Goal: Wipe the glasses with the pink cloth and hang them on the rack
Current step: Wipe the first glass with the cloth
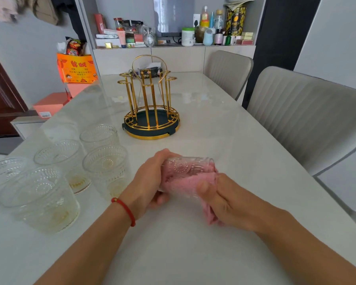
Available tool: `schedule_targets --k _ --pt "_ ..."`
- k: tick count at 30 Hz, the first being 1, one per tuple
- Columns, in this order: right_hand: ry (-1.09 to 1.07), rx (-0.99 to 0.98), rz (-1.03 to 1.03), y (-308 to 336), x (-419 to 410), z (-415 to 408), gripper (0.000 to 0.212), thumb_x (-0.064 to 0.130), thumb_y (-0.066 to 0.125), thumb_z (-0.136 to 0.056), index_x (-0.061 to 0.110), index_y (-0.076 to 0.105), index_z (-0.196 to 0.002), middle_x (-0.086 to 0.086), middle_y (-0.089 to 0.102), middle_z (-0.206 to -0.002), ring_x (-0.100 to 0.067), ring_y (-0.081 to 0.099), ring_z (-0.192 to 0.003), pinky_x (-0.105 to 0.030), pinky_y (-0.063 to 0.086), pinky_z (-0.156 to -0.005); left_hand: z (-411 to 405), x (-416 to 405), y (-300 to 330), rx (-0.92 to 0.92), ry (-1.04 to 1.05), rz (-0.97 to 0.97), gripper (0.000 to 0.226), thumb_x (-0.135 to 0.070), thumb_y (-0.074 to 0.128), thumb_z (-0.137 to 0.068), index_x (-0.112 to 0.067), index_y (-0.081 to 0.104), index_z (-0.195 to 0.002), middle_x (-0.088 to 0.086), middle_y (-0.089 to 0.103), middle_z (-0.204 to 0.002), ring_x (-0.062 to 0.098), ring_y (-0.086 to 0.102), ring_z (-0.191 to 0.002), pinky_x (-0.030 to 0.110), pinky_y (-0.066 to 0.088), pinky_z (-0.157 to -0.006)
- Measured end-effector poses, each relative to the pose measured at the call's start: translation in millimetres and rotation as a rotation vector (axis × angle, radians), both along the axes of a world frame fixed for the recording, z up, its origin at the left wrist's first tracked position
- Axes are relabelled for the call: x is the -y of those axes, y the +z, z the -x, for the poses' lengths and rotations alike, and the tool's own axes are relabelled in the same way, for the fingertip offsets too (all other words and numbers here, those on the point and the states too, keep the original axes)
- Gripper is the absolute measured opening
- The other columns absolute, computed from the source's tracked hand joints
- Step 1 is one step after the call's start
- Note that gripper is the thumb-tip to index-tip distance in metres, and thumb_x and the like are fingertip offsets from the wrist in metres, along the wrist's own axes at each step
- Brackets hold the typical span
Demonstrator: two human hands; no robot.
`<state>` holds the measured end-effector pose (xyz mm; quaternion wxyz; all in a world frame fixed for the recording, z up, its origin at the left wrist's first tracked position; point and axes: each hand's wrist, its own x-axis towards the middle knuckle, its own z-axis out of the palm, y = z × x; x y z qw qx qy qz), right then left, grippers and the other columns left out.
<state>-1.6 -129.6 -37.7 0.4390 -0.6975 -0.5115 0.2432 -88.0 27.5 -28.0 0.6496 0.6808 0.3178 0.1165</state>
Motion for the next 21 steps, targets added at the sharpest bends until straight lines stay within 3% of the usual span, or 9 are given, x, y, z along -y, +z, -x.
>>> schedule_targets --k 4,6,8,10,12,15,16,19,21 --pt "-0.146 -0.281 0.006 -4.6 -4.5 10.7 0.081 0.084 0.014 -0.072 0.024 0.062 -0.047 0.0 0.058 -0.048 -0.001 0.048 -0.041 -0.019 0.041 -0.05 -7.3 -2.1 -1.2 0.185 0.139 -0.219 0.038 -0.029 0.042 -0.099 -0.026 0.076 -0.084 -0.001 0.068 -0.074 0.014 0.056 -0.059 0.025 0.037 -0.049" --pt "-0.157 -0.642 0.073 -1.7 -7.2 12.9 0.089 0.088 0.024 -0.06 0.017 0.077 -0.072 -0.01 0.054 -0.052 -0.008 0.044 -0.038 -0.019 0.039 -0.048 -3.9 -7.6 -8.1 0.343 0.122 -0.366 0.041 -0.028 0.039 -0.1 -0.023 0.076 -0.083 -0.002 0.07 -0.08 0.012 0.059 -0.066 0.025 0.039 -0.049" --pt "-0.057 -1.112 0.014 1.7 -11.5 12.8 0.107 0.09 0.037 -0.061 0.0 0.071 -0.107 -0.016 0.05 -0.066 -0.009 0.038 -0.03 -0.016 0.033 -0.031 -0.2 -15.2 -19.3 0.54 0.074 -0.576 0.044 -0.032 0.034 -0.101 -0.021 0.075 -0.092 -0.006 0.071 -0.09 0.008 0.063 -0.076 0.025 0.047 -0.06" --pt "0.016 -1.325 -0.067 6.9 -12.2 11.6 0.098 0.087 0.043 -0.066 0.004 0.078 -0.104 -0.013 0.064 -0.076 -0.009 0.042 -0.031 -0.017 0.034 -0.026 0.0 -19.2 -26.2 0.659 0.013 -0.716 0.05 -0.036 0.03 -0.101 -0.014 0.074 -0.106 -0.006 0.072 -0.099 0.017 0.067 -0.092 0.031 0.052 -0.073" --pt "-0.032 -1.161 -0.015 9.0 -8.1 0.8 0.099 0.087 0.033 -0.068 0.002 0.075 -0.095 -0.01 0.063 -0.062 -0.012 0.045 -0.033 -0.018 0.037 -0.03 -3.1 -13.9 -20.8 0.636 -0.023 -0.631 0.051 -0.04 0.031 -0.097 -0.019 0.074 -0.114 -0.008 0.072 -0.098 0.019 0.068 -0.091 0.034 0.054 -0.07" --pt "-0.07 -0.319 0.099 16.1 0.8 -6.4 0.112 0.084 0.01 -0.074 -0.016 0.061 -0.076 -0.009 0.054 -0.045 -0.006 0.048 -0.035 -0.018 0.041 -0.039 -3.2 -6.6 -7.9 0.24 -0.088 -0.097 0.039 -0.045 0.043 -0.088 -0.036 0.075 -0.107 -0.003 0.064 -0.074 0.013 0.051 -0.055 0.02 0.036 -0.044" --pt "-0.038 -0.122 0.053 16.5 3.7 -2.2 0.109 0.078 0.009 -0.078 -0.017 0.062 -0.068 -0.004 0.055 -0.044 -0.003 0.053 -0.039 -0.008 0.041 -0.046 -0.8 -5.1 -6.3 0.126 -0.119 -0.032 0.038 -0.05 0.043 -0.094 -0.036 0.075 -0.106 0.001 0.058 -0.067 0.013 0.041 -0.046 0.017 0.029 -0.043" --pt "-0.054 -0.048 0.045 9.5 4.2 9.6 0.093 0.074 0.012 -0.079 -0.001 0.061 -0.056 0.013 0.054 -0.043 0.006 0.058 -0.049 -0.001 0.041 -0.061 -2.5 -1.0 0.1 0.07 0.01 -0.013 0.044 -0.042 0.037 -0.105 -0.026 0.076 -0.093 -0.004 0.051 -0.053 0.007 0.032 -0.035 0.015 0.023 -0.041" --pt "-0.14 -0.245 -0.027 4.0 -2.6 15.9 0.084 0.082 0.011 -0.077 0.018 0.059 -0.048 0.007 0.06 -0.047 0.001 0.056 -0.046 -0.006 0.041 -0.053 -6.8 1.0 0.1 0.191 0.092 -0.117 0.041 -0.025 0.038 -0.105 -0.02 0.076 -0.09 -0.008 0.057 -0.057 0.002 0.042 -0.035 0.016 0.027 -0.035"
